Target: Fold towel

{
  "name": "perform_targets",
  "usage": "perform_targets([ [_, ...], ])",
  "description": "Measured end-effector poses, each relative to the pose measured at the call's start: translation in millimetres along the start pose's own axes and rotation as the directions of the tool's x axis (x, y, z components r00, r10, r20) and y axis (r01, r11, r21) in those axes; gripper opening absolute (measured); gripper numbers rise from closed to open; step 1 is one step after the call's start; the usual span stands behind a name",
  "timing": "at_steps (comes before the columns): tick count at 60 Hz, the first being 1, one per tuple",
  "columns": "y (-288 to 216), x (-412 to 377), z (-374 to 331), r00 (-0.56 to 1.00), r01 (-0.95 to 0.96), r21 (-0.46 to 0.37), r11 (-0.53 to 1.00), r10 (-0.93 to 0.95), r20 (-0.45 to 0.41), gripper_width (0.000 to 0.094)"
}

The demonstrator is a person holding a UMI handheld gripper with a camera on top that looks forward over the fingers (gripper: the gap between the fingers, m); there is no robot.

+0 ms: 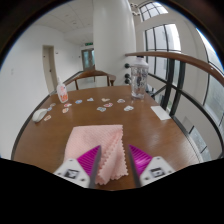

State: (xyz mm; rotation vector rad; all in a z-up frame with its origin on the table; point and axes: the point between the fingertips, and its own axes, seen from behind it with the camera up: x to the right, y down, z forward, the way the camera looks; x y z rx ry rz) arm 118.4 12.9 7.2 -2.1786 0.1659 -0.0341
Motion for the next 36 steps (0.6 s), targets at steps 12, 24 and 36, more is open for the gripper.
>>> perform_targets([
  [12, -5.8, -1.8, -44.8, 0.999, 0.015, 0.072, 0.997, -0.018, 0.043, 0.0826],
  [24, 5.9, -30.4, -119.4, 0.992, 0.041, 0.16, 0.986, -0.059, 0.109, 0.0828],
  [36, 17.9, -40.9, -176.9, 0.989, 0.069, 0.222, 0.973, -0.096, 0.115, 0.0823],
])
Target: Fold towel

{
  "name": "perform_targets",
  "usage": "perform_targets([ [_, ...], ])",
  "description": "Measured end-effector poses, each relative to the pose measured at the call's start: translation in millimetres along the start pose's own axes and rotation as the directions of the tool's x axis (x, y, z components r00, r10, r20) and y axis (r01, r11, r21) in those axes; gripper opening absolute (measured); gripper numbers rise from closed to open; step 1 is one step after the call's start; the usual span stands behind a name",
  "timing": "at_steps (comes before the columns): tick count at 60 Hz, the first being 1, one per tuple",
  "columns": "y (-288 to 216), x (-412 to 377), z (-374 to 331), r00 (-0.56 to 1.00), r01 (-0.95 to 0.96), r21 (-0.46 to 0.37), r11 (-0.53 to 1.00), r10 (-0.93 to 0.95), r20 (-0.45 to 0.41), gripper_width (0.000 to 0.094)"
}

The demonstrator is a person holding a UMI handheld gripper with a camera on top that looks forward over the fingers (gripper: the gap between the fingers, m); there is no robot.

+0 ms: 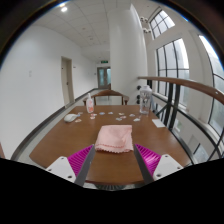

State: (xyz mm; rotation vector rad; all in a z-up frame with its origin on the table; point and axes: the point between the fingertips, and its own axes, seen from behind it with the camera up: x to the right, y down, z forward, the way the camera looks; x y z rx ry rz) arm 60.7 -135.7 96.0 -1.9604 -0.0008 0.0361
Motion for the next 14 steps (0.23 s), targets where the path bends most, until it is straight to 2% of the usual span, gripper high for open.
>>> perform_targets([
  [10, -3.7, 22.2, -18.5, 0.996, 0.046, 0.049, 0.998, -0.043, -0.074, 0.0821],
  [14, -4.0, 24.6, -19.7, 0.997, 0.028, 0.06, 0.998, -0.024, -0.074, 0.0824],
])
